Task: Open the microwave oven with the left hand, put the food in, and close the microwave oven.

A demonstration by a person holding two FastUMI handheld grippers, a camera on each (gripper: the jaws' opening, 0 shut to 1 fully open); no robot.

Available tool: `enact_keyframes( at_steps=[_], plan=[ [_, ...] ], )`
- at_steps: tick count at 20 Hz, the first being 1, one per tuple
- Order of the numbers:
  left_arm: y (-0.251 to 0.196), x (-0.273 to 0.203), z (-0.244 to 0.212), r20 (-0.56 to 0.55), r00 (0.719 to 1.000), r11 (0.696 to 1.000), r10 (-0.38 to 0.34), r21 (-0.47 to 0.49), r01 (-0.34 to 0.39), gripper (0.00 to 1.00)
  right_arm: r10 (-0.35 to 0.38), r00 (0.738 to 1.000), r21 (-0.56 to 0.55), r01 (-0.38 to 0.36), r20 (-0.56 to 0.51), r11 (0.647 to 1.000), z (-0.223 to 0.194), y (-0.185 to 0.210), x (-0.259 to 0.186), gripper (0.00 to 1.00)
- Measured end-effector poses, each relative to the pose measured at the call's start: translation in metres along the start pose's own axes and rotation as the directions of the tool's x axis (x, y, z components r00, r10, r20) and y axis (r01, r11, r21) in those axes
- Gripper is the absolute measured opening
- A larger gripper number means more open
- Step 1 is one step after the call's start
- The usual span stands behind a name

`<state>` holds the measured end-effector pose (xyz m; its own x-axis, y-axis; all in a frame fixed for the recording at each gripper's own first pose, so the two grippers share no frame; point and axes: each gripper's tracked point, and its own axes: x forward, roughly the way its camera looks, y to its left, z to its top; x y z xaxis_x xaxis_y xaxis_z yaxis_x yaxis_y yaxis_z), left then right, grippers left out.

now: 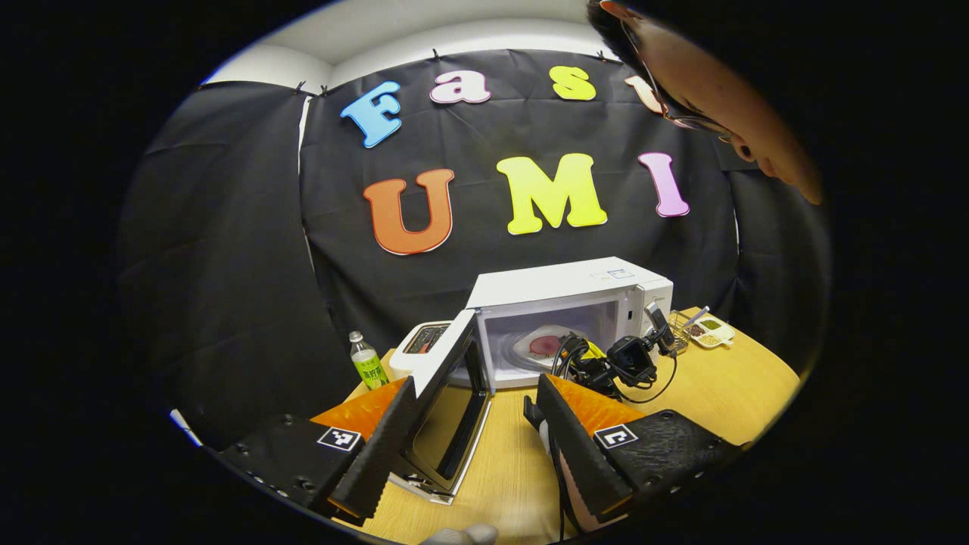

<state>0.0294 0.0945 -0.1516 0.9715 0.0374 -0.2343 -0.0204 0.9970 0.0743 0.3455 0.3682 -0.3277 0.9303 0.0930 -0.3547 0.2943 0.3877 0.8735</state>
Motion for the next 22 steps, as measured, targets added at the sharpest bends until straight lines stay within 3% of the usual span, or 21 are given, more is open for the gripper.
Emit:
enact_keyframes(
  at_steps=[3,5,7,8,10,11,12,13,14,15,16,17,18,19,20,21,22],
  plan=[
    [0.008,-0.002,-0.001,0.001,1.0,1.0,0.015,0.002,-0.015,0.96,0.036,0.999,0.02,-0.036,-0.003,0.999,0.001,0.003,0.002,0.08],
    [0.014,-0.005,0.0,0.009,1.0,1.0,0.029,0.007,-0.029,0.96,0.056,0.998,-0.074,-0.057,-0.016,0.996,0.003,0.01,-0.009,0.11],
    [0.019,-0.007,0.005,0.032,0.999,0.999,0.039,0.01,-0.039,0.96,0.085,0.996,-0.215,-0.078,0.024,0.974,0.018,0.02,-0.029,0.57],
    [0.022,-0.006,0.003,0.03,0.999,0.999,0.044,0.009,-0.045,0.96,0.085,0.996,-0.296,-0.071,0.036,0.952,0.026,0.024,-0.042,0.55],
    [0.031,-0.008,0.01,0.046,0.997,0.998,0.058,0.014,-0.058,0.96,0.114,0.992,-0.498,-0.07,0.059,0.865,0.044,0.029,-0.071,0.94],
    [0.038,-0.01,0.016,0.062,0.996,0.997,0.07,0.017,-0.071,0.96,0.141,0.989,-0.576,-0.087,0.051,0.813,0.053,0.035,-0.087,1.0],
    [0.045,-0.012,0.022,0.078,0.993,0.996,0.083,0.019,-0.085,0.96,0.162,0.986,-0.637,-0.106,0.03,0.764,0.064,0.039,-0.102,0.89],
    [0.054,-0.014,0.027,0.095,0.991,0.995,0.098,0.017,-0.1,0.96,0.161,0.987,-0.677,-0.119,0.0,0.727,0.073,0.035,-0.118,0.89],
    [0.064,-0.016,0.032,0.109,0.987,0.993,0.114,0.017,-0.117,0.96,0.157,0.987,-0.711,-0.127,-0.024,0.692,0.088,0.033,-0.133,1.0],
    [0.075,-0.017,0.034,0.117,0.984,0.991,0.134,0.011,-0.136,0.96,0.163,0.986,-0.743,-0.125,-0.022,0.658,0.108,0.034,-0.15,1.0],
    [0.083,-0.021,0.037,0.127,0.981,0.989,0.146,0.004,-0.148,0.89,0.156,0.987,-0.779,-0.118,-0.026,0.616,0.127,0.031,-0.165,1.0],
    [0.091,-0.023,0.037,0.129,0.978,0.987,0.161,0.001,-0.163,0.95,0.143,0.989,-0.812,-0.101,-0.021,0.575,0.149,0.025,-0.183,0.89],
    [0.101,-0.023,0.036,0.126,0.976,0.984,0.177,0.002,-0.178,0.94,0.13,0.991,-0.836,-0.08,-0.01,0.544,0.172,0.02,-0.199,0.89],
    [0.109,-0.025,0.035,0.132,0.973,0.981,0.191,0.001,-0.193,0.93,0.121,0.993,-0.855,-0.058,0.005,0.516,0.195,0.018,-0.213,1.0],
    [0.117,-0.025,0.032,0.123,0.971,0.979,0.204,-0.007,-0.205,0.9,0.102,0.995,-0.873,-0.036,0.016,0.486,0.215,0.012,-0.225,1.0],
    [0.124,-0.025,0.025,0.112,0.971,0.977,0.213,-0.017,-0.212,0.9,0.085,0.996,-0.886,-0.02,0.022,0.463,0.231,0.007,-0.236,0.9],
    [0.132,-0.023,0.016,0.1,0.97,0.976,0.219,-0.026,-0.218,0.92,0.071,0.997,-0.901,-0.005,0.028,0.435,0.246,0.001,-0.246,0.9]
  ],
)
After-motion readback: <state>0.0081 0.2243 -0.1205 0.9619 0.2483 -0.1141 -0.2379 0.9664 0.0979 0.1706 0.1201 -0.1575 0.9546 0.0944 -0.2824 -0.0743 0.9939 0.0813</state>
